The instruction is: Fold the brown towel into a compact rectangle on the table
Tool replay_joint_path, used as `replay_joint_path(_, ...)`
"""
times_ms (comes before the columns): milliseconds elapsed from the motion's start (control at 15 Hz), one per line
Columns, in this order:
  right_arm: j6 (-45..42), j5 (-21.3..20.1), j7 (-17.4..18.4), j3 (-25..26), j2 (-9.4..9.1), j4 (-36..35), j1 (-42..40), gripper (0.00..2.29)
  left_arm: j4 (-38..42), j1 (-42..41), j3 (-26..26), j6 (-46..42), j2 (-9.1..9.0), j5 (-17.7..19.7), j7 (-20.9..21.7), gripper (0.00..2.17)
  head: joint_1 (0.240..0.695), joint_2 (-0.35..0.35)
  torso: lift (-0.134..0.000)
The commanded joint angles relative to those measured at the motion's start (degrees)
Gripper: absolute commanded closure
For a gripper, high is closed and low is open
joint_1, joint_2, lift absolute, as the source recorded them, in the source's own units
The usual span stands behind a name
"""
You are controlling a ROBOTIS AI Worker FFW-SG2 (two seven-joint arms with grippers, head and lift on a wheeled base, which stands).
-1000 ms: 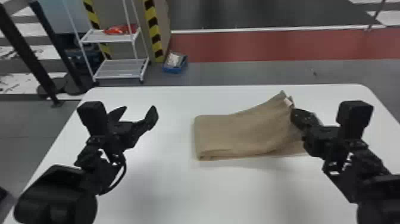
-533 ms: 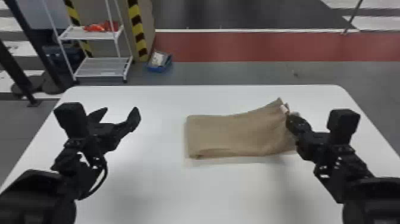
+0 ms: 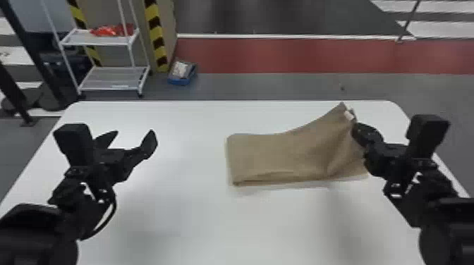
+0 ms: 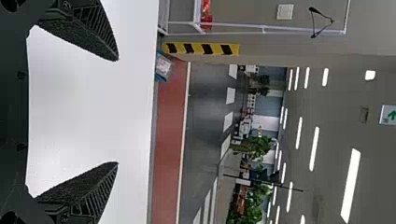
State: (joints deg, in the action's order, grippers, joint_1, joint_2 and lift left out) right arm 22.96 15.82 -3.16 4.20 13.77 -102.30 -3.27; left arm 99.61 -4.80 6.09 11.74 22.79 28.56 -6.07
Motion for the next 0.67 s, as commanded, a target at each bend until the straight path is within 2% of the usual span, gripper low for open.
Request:
replay_joint_path(0, 0.2, -1.6, 0.0, -1.3, -0.50, 4.6, 0.6, 1.20, -0.6, 0.1, 0.1, 0.0, -0.12, -0.1, 0.0, 0.09, 0.695, -0.024, -0.123)
replay_joint_path(133, 0.0, -3.5, 0.0, -1.6, -1.82, 5.8, 0.5, 1.20, -0.5, 0.1, -0.2, 0.0, -0.12, 0.0, 0.0, 0.09, 0.695, -0.024, -0.123)
replay_joint_path(600, -0.7, -2.7, 0.0, 1.0, -1.38, 4.0, -0.8, 1.20, -0.6, 0.2, 0.5, 0.0, -0.29, -0.4, 0.0, 0.09, 0.695, -0.028, -0.123)
